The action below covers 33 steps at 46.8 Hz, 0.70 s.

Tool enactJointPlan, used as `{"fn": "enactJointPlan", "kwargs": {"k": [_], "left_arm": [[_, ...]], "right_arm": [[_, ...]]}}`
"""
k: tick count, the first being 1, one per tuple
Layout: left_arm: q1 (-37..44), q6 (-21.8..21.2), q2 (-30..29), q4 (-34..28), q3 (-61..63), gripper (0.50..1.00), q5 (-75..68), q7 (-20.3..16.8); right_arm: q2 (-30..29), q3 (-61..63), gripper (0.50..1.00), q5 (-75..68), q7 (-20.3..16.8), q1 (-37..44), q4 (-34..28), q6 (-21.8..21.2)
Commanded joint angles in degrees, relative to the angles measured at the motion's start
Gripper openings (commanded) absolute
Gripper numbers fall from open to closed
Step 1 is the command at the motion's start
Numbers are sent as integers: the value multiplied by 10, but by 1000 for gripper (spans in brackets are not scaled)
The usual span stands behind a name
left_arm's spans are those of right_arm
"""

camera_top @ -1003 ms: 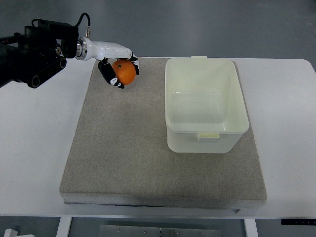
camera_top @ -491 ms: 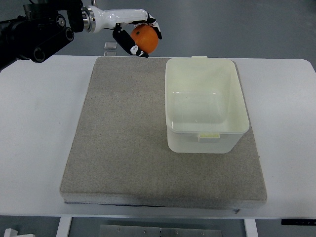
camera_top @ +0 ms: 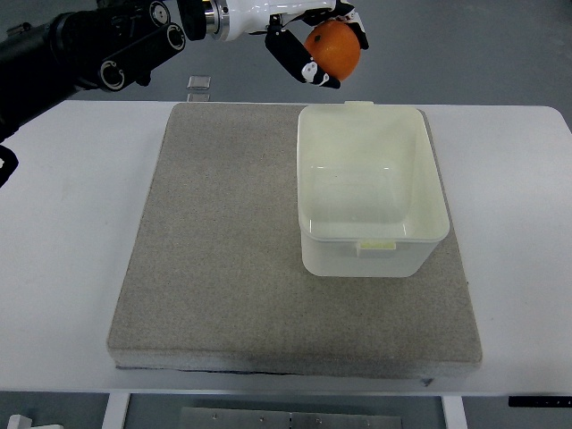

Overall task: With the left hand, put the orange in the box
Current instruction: 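Lift the orange with the left hand toward the box, then lower the orange into the box and open the left hand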

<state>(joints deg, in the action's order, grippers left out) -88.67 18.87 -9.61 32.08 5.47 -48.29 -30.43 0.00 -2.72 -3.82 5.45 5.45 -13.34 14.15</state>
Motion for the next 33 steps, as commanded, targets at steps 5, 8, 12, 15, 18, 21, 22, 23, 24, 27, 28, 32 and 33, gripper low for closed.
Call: {"fn": "enactJointPlan", "kwargs": {"k": [5,8,12,15,18,21,22,23,24,27,28,32,33], "left_arm": [[3,20,16,1,2,500,-3,0],[3,35,17,1,2,500,-2,0],[5,51,17,2,1,500,1,-1],[6,64,17,2,1,500,1,-1],[7,76,17,4,-1,500,2,-1],[7,79,17,14,1,500,2,0],[8,79,17,18,2,500,1,0],[9,80,17,20,3,500,1,0],[12,81,18,22,4,500,1,0],[17,81,18,23,4,500,0,0],[19,82,18,23,4,500,0,0],[21,91,18,26,4,500,-1,0],[22,93,18,27,4,500,-3,0]], "right_arm": [[0,0,944,0,0,0,0,0],[0,0,944,0,0,0,0,0],[0,0,944,0,0,0,0,0],[0,0,944,0,0,0,0,0],[0,0,944,0,0,0,0,0],[0,0,944,0,0,0,0,0],[0,0,944,0,0,0,0,0],[0,0,944,0,0,0,0,0],[0,0,944,0,0,0,0,0],[0,0,944,0,0,0,1,0],[0,0,944,0,0,0,0,0],[0,0,944,0,0,0,0,0],[0,0,944,0,0,0,0,0]]}}
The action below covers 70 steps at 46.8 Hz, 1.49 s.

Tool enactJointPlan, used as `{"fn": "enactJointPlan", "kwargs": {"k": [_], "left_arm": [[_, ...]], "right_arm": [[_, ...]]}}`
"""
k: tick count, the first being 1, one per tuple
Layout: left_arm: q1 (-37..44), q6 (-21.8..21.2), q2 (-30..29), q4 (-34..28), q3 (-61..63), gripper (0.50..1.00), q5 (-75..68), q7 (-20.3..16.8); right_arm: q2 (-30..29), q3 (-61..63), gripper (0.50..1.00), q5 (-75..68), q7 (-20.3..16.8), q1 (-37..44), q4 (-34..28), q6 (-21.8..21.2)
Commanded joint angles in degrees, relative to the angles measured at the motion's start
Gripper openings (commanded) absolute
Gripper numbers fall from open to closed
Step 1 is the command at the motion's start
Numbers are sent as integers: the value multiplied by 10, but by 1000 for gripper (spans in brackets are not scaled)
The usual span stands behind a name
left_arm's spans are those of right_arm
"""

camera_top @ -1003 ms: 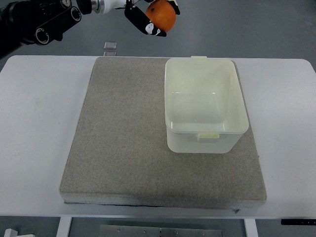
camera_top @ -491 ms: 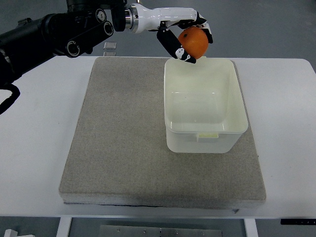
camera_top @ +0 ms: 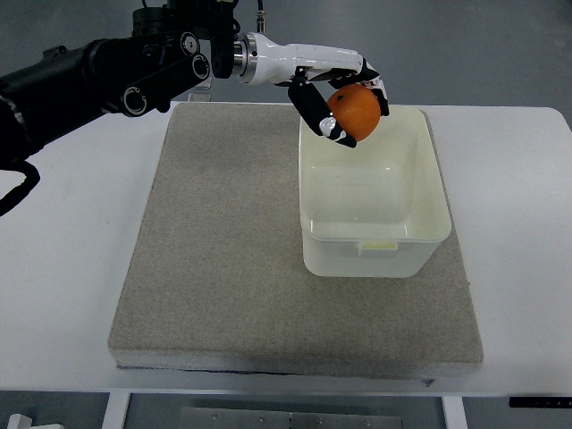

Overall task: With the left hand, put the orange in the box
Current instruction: 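Lower the orange into the box and open the left hand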

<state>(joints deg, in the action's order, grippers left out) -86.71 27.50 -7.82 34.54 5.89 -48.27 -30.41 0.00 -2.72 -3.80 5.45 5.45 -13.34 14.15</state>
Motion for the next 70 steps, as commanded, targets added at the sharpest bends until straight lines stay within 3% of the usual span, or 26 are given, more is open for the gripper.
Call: {"fn": "enactJointPlan", "kwargs": {"k": [1,24,25,27,28,31,34,39,42,44,64,70], "left_arm": [[5,9,0,4,1,500,-3,0],[9,24,8,6,-2,500,2,3],[9,24,8,5,-2,542,2,3],[9,19,8,5,-5,676,4,3],[9,19,8,5,-6,696,5,3],[9,18,8,5,-7,711,5,3],[9,18,9,6,-7,771,5,3],[9,18,9,5,-7,782,5,3],[9,17,9,6,-7,857,5,3],[10,17,12,5,-7,878,5,3],[10,15,17,4,-7,885,5,3],[11,-28,18,1,-8,885,5,3]], "right_arm": [[0,0,944,-1,0,0,0,0],[0,0,944,0,0,0,0,1],[0,0,944,0,0,0,1,0],[0,0,944,-1,0,0,0,0],[0,0,944,-1,0,0,1,0],[0,0,944,-1,0,0,0,0],[0,0,944,0,0,0,1,0],[0,0,944,-1,0,0,0,0],[0,0,944,-1,0,0,1,0],[0,0,944,0,0,0,0,0],[0,0,944,0,0,0,0,0],[0,0,944,0,0,0,0,0]]}}
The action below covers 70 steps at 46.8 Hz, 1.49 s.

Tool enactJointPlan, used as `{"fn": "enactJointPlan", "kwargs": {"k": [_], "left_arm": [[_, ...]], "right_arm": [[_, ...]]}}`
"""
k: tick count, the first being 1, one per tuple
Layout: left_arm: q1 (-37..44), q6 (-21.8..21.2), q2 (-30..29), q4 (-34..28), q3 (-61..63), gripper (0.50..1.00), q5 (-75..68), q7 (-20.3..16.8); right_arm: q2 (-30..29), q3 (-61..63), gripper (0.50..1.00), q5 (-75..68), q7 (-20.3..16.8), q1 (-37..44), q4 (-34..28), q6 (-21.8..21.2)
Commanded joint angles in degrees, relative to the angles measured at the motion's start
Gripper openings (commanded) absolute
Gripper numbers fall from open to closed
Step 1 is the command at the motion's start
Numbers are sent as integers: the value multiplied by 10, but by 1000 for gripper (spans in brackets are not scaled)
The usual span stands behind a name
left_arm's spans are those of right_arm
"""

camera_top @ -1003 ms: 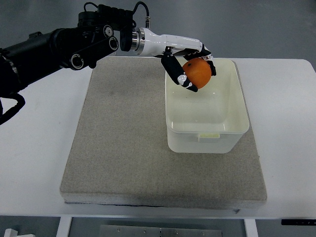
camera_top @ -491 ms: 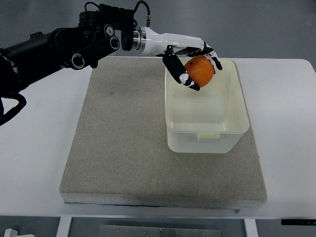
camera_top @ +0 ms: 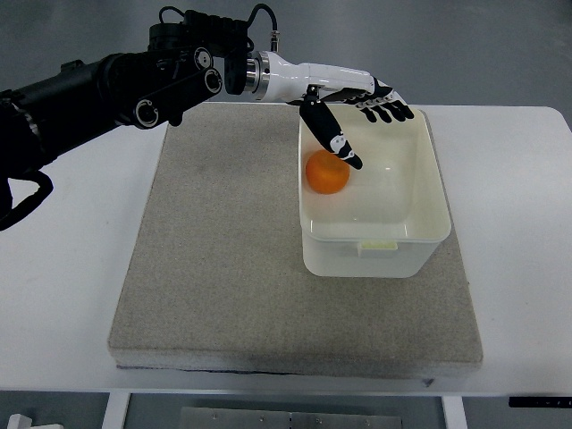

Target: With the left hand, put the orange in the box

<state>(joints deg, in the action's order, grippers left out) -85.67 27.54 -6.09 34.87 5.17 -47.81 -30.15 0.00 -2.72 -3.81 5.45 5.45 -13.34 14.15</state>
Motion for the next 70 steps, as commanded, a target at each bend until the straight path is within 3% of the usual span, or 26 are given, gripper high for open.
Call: {"fn": "enactJointPlan", "kwargs": {"k": [1,15,33,47,58,70], "left_arm": [[2,-41,0,-2,0,885,1,0],[8,-204,1,-36,-27,885,44,2],[17,-306,13,-158,-27,883,151,4],[38,-334,22,-268,-28,879,293,7],[83,-333,21,-285,-36,872,416,12],[127,-333,21,-285,-142,866,478,83]], "right_arm": [[0,0,944,-1,0,0,0,0],[0,0,944,-1,0,0,0,0],[0,0,944,-1,0,0,0,0],[0,0,944,0,0,0,0,0],[0,0,944,-1,0,0,0,0],[0,0,944,0,0,0,0,0]]}}
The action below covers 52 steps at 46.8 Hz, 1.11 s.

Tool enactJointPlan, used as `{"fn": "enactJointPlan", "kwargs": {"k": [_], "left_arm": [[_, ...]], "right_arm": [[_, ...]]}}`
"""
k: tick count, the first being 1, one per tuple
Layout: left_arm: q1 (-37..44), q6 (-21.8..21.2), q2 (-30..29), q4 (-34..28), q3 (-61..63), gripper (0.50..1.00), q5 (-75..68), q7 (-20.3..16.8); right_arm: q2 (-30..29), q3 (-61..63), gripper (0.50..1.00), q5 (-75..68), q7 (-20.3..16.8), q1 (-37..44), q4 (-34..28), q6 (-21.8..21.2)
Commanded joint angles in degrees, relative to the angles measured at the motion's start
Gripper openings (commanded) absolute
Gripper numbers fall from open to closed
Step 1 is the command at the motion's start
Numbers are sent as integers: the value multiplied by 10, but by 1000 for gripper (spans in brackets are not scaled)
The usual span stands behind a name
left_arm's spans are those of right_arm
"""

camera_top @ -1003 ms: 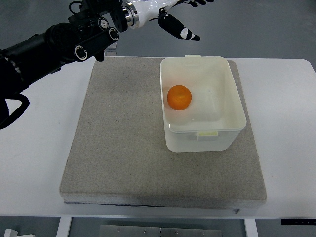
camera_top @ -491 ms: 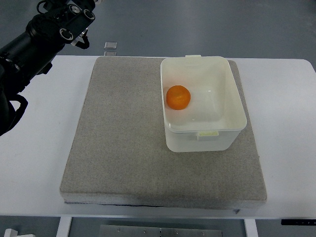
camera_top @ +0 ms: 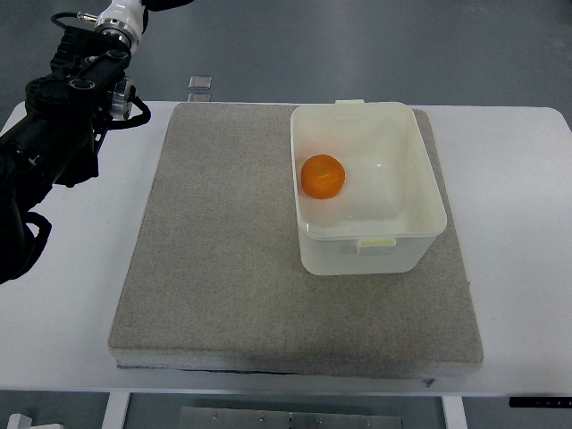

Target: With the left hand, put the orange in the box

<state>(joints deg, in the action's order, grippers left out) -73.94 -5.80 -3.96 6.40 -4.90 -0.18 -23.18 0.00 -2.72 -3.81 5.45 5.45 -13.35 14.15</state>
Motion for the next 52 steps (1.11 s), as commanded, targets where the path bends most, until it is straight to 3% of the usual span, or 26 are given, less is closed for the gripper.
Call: {"fn": "enactJointPlan", "kwargs": {"k": [1,13,26,30,37,52], "left_arm": [[13,0,0,0,-55,866,2,16],[51,18,16,10,-150,866,3,17],[102,83,32,8,-206,831,11,12],[105,111,27,7,-219,816,9,-2],[93,149,10,5,-216,823,5,-68],[88,184,1,5,-250,836,88,-56]], "right_arm": [[0,0,944,0,0,0,0,0],[0,0,944,0,0,0,0,0],[0,0,944,-1,0,0,1,0],[0,0,944,0,0,0,1,0],[0,0,944,-1,0,0,1,0],[0,0,944,-1,0,0,1,0]]}}
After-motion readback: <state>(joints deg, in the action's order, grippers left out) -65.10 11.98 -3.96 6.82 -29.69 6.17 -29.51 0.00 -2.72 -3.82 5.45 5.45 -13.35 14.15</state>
